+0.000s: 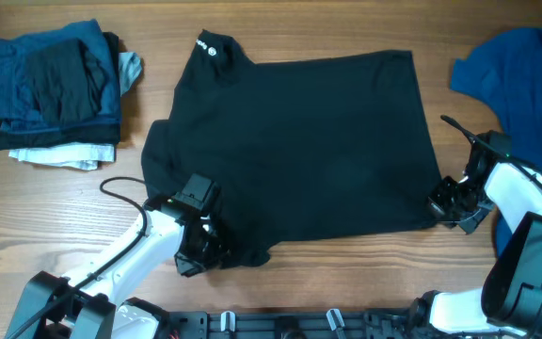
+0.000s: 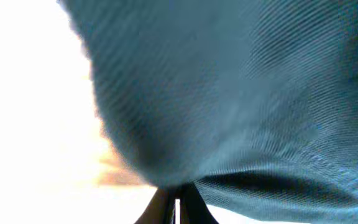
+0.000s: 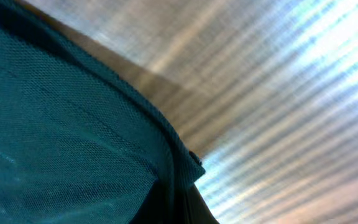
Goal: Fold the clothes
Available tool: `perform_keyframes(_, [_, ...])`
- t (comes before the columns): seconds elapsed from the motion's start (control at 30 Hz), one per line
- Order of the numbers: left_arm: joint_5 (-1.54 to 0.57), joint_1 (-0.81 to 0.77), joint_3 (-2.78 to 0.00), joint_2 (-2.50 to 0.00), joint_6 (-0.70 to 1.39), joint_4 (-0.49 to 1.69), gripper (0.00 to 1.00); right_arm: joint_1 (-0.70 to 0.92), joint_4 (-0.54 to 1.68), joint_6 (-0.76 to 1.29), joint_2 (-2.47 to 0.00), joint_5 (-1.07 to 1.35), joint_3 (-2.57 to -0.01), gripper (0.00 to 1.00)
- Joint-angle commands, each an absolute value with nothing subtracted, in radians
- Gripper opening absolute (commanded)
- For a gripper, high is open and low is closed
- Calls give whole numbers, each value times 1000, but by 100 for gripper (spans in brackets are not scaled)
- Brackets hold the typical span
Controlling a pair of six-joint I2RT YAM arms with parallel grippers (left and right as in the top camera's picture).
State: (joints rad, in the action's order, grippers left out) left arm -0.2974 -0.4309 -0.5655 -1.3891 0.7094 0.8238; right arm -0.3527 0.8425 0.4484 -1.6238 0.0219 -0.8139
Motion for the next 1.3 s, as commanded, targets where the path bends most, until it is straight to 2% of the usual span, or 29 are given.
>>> perform_keyframes(0.0, [-260,-428,-637,-1355,690,862,4,-358,883,456,-1643,-26,-891,4])
perform_keyframes(0.17, [-245,-428,-659,-1334,688,865,4,-358,884,451,-1643,-7,-905,4])
perform_keyframes(0.23, [-241,-428,-659,-1334,689,867,9,-358,883,451,-1643,-7,-905,4])
perform_keyframes(0.27, [-242,-428,-659,-1334,689,866,21,-358,883,451,-1643,-7,-904,5])
perform_keyframes(0.33, [-236,-428,-659,-1336,689,875,36,-358,883,451,-1643,-7,-904,4])
perform_keyframes(0.37, [-234,-428,-659,-1336,689,881,54,-358,883,450,-1643,-7,-904,4])
perform_keyframes(0.4, [-235,-428,-659,-1337,689,887,61,-358,883,447,-1644,-7,-904,4])
perform_keyframes(0.6, [-239,-428,-635,-1338,697,891,63,-358,884,447,-1644,-7,-904,4])
perform_keyframes(0.73, [-257,-428,-585,-1340,719,810,64,-358,883,447,-1644,-7,-904,4])
perform_keyframes(0.87, [-281,-428,-533,-1341,722,751,59,-358,883,447,-1644,-7,-904,4])
perform_keyframes(0.93, [-284,-428,-523,-1341,742,751,43,-358,883,446,-1644,-7,-904,4])
perform_keyframes(1.0, [-295,-428,-523,-1341,742,751,8,-358,883,446,-1644,-7,-904,4])
perform_keyframes(1.03, [-301,-428,-523,-1341,742,751,4,-358,883,446,-1644,-7,-904,4])
perform_keyframes(1.27, [-303,-428,-530,-1338,741,756,4,-358,880,445,-1644,-8,-904,4])
